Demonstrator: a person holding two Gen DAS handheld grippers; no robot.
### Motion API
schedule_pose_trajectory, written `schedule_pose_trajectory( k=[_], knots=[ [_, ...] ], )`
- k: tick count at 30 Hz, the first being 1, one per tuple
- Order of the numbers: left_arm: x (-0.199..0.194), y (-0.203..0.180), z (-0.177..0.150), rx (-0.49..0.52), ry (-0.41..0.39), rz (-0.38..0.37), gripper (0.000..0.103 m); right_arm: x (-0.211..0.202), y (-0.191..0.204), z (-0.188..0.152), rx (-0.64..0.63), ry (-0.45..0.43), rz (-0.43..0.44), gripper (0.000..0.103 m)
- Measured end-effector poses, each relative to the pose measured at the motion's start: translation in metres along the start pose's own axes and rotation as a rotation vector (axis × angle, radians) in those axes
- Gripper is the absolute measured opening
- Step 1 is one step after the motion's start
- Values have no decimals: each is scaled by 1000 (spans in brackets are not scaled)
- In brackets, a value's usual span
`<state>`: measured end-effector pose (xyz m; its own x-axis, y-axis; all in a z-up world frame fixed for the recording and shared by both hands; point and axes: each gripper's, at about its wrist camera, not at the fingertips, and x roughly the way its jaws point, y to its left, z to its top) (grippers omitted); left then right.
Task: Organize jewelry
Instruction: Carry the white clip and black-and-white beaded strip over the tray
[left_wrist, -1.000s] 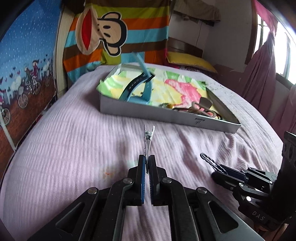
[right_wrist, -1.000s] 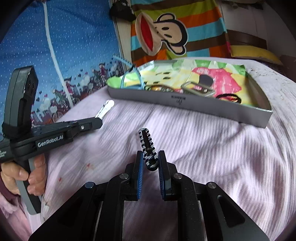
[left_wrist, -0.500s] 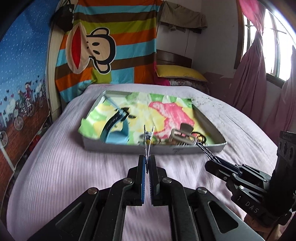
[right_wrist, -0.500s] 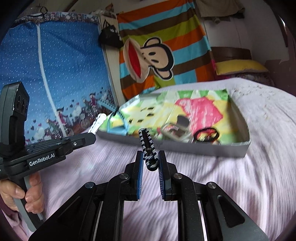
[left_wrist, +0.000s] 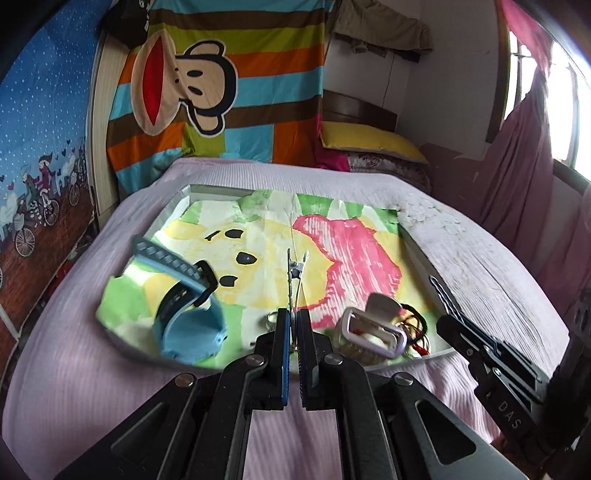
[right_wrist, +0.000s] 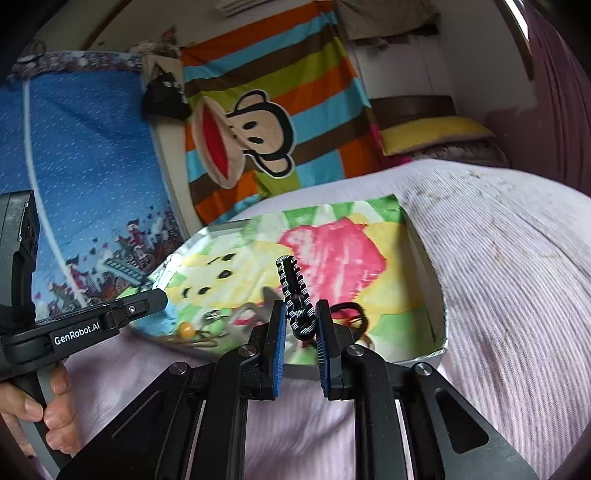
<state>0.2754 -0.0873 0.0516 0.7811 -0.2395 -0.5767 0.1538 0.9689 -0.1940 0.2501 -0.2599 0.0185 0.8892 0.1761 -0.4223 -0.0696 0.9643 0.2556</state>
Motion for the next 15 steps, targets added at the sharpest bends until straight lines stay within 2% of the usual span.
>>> schedule_pose_trajectory(
  k=[5,9,15],
  knots=[
    [25,-5,3,-17,59,16,4,17,-9,1,30,33,-28,14],
    [35,-9,5,8,84,38,4,30,-12,2,29,74,-47,14],
    [51,-4,11,-6,147,54,4,46,-11,4,17,119,-58,14]
  ],
)
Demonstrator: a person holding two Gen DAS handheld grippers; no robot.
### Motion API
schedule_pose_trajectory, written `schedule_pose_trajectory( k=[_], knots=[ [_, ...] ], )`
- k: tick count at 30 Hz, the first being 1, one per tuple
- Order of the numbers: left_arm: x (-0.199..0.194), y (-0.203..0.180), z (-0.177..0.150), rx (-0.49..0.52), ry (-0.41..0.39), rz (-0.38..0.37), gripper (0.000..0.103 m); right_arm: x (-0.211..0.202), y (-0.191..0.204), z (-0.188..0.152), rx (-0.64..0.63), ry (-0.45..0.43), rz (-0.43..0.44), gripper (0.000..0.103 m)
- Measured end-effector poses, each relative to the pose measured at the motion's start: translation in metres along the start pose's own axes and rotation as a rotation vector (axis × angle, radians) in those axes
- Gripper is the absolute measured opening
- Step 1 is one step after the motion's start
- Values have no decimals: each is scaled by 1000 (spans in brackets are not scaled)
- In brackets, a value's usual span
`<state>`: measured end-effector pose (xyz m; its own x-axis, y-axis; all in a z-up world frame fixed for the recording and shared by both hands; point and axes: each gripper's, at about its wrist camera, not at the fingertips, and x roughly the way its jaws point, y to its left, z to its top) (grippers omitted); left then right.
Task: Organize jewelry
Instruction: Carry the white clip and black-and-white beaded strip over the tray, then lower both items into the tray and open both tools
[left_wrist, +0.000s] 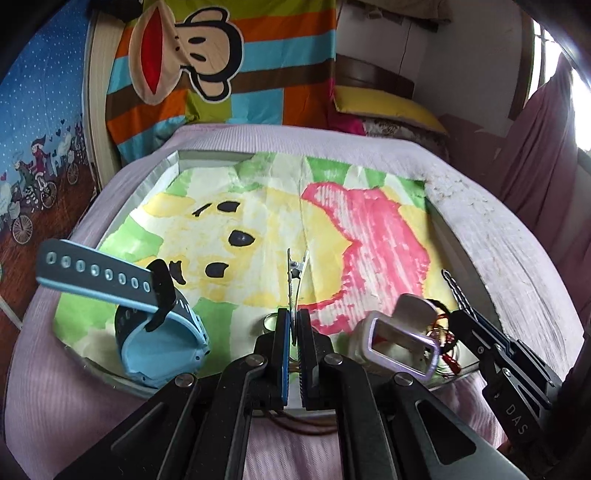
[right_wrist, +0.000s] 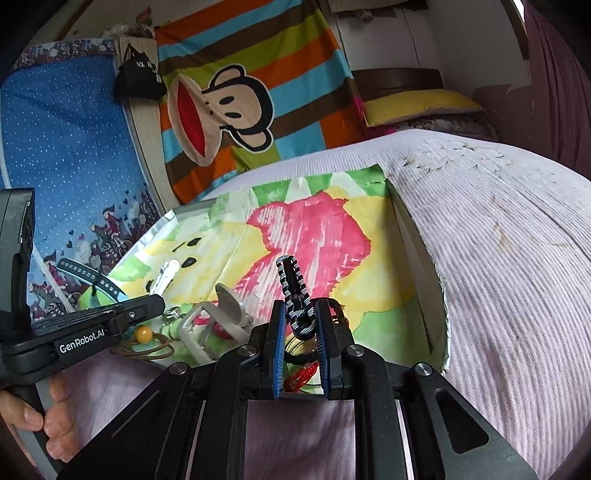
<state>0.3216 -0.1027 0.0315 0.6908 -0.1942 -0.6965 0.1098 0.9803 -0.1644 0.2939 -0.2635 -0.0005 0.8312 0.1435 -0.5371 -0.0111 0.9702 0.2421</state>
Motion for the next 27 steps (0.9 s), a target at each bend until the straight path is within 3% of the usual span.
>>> schedule_pose_trajectory(
  k=[17,20,22,27],
  knots=[
    [7,11,-2,-37,15,-20,4,6,11,-2,-45,23,-27,16],
    [5,13,-4,-41,8,-17,5,5,10,-3,-44,20,-28,24],
    [4,15,-5,-45,6,-22,6,3,10,-3,-42,13,-30,37],
    [1,15,-6,-39,2,-27,9,-2,6,-3,-34,-3,-35,38]
  ],
)
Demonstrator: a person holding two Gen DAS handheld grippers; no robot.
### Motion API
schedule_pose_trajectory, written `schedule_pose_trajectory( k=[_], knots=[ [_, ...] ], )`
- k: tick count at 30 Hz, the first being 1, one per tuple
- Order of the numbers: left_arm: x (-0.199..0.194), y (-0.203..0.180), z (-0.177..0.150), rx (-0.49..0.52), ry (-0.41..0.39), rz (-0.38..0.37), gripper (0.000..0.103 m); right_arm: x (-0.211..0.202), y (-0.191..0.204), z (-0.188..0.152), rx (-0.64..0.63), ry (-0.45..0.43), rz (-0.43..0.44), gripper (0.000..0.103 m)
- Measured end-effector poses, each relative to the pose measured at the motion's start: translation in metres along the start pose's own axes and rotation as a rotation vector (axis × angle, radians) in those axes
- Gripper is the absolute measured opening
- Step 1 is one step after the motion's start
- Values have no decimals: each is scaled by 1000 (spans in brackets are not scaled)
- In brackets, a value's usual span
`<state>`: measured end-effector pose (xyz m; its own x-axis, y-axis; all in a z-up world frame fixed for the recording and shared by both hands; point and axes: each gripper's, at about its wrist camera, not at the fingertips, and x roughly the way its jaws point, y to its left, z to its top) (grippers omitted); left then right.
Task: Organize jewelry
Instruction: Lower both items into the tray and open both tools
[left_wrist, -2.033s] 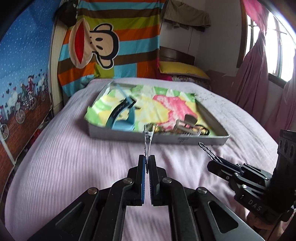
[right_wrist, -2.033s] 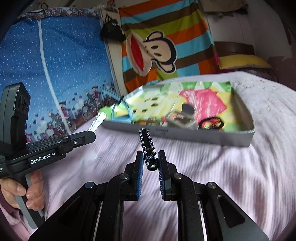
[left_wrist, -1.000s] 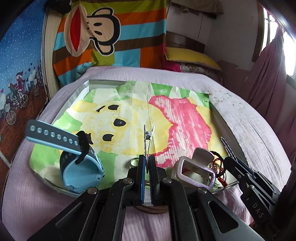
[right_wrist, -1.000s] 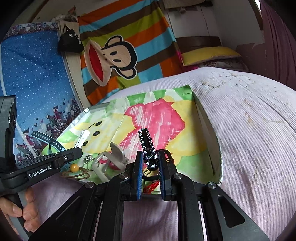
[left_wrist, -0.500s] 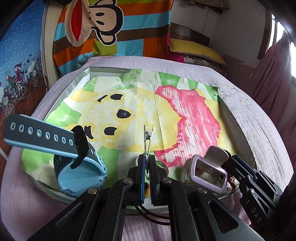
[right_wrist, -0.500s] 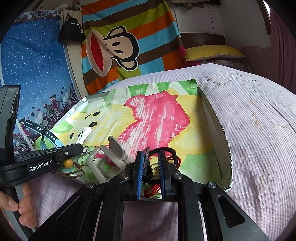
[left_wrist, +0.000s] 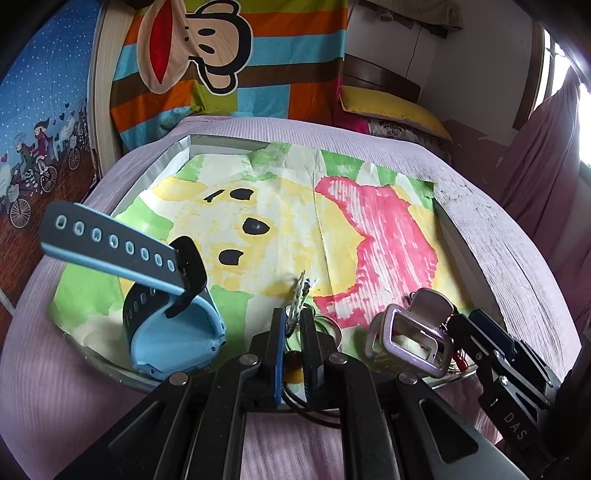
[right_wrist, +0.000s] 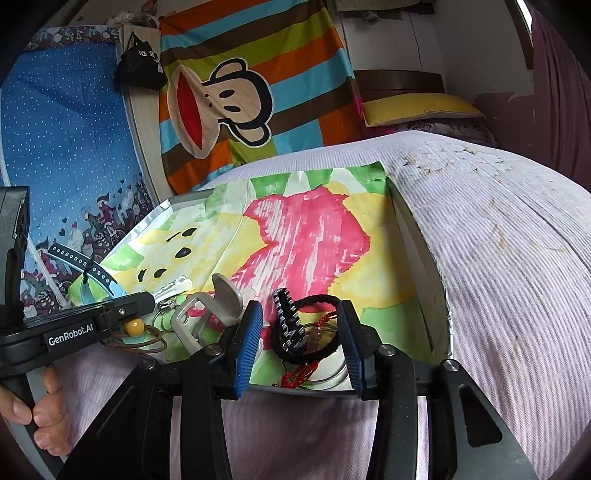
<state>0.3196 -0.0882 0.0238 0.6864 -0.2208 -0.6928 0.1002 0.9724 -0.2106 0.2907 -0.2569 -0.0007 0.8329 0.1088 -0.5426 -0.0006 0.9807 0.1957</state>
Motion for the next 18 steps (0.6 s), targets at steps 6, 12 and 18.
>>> schedule_pose_trajectory(
  k=[6,12,18],
  knots=[
    [-9,3,-5,-5,-23,-9,24,-8,-2,-1,4,-27,-7,44],
    [-26,9,-10,-30,-79,-30,49,-21,0,-3,-5,-61,-11,52],
    [-46,8,-19,-2,-146,-3,68,-43,0,-9,-2,-115,-7,65]
  ],
)
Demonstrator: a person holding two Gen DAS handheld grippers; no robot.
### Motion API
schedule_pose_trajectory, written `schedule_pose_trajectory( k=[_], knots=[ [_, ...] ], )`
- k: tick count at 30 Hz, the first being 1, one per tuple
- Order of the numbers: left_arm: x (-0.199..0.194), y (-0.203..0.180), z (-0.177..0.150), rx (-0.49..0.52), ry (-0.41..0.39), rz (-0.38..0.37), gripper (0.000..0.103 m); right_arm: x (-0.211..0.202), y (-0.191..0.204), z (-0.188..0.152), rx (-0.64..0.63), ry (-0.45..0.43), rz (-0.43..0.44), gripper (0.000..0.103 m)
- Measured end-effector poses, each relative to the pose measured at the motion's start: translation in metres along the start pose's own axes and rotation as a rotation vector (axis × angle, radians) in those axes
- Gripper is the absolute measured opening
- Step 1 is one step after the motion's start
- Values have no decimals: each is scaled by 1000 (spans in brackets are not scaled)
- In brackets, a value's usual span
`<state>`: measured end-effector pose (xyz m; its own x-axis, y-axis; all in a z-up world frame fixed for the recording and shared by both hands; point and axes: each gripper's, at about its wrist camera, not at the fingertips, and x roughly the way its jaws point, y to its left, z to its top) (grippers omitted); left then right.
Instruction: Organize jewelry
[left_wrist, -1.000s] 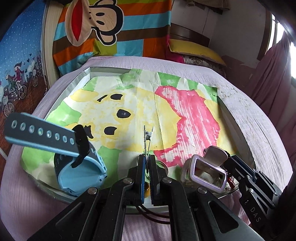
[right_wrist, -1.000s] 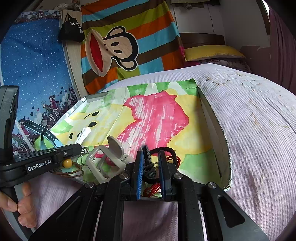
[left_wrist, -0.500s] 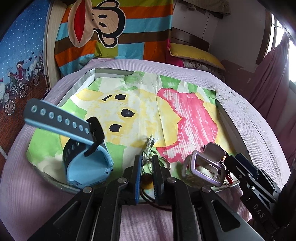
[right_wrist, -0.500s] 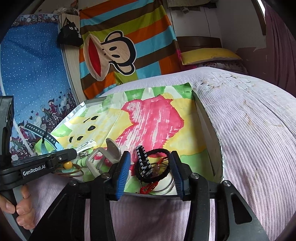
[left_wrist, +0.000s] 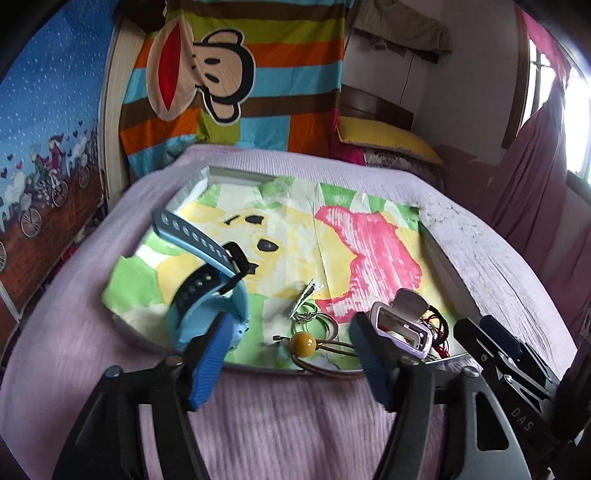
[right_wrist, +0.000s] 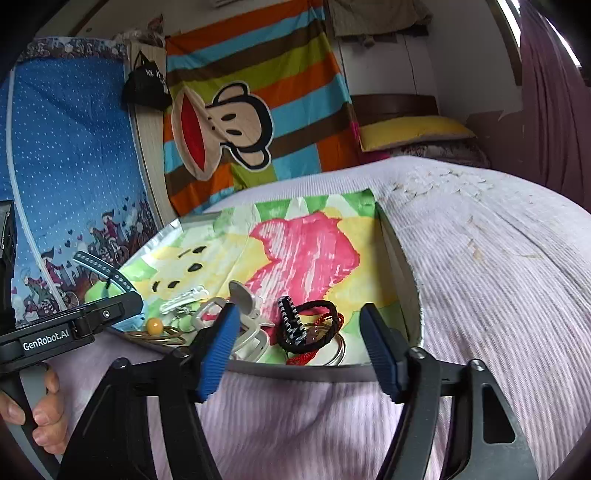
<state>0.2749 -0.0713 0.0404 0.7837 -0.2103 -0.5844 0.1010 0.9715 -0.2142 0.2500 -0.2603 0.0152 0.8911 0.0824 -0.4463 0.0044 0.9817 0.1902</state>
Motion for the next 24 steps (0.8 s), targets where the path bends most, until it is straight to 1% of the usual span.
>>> schedule_pose_trajectory(
  k=[2,4,5,8,13,21,24],
  knots=[
    [-9,1,-2,5,-28,7,75,-9,0,-1,4,-23,3,70],
    [-20,2,-5,12,-61,13,82,-18,0,-3,6,-44,7,78],
    [-27,2,-7,19,-83,18,86,-23,1,-3,2,-53,10,79],
    [-43,2,-13,42,-133,37,94,-37,5,-4,-14,-79,14,85],
    [-66,3,-23,68,-191,70,99,-58,12,-8,-22,-110,17,93],
    [-100,9,-43,97,-263,110,101,-91,21,-16,-40,-160,36,98],
    [-112,12,-52,102,-282,120,101,-103,24,-19,-50,-166,44,99]
  ],
)
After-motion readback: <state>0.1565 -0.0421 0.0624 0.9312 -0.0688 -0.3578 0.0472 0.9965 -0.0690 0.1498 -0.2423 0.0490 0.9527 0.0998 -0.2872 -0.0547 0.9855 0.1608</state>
